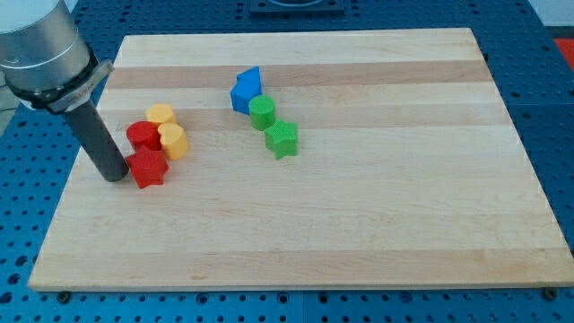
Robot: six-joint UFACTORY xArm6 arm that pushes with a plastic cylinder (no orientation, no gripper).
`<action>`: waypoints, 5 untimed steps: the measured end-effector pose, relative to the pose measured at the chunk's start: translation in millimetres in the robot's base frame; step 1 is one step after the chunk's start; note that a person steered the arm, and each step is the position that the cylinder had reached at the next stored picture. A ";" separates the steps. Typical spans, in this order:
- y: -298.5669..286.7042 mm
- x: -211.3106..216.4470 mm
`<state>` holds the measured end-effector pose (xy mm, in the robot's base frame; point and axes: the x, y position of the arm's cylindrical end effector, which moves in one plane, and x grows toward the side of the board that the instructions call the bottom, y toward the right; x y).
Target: Point your arm between red star and green star
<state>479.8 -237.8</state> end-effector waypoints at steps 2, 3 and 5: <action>98.5 9.9; 104.2 -4.5; 145.3 -43.6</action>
<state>436.2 -92.5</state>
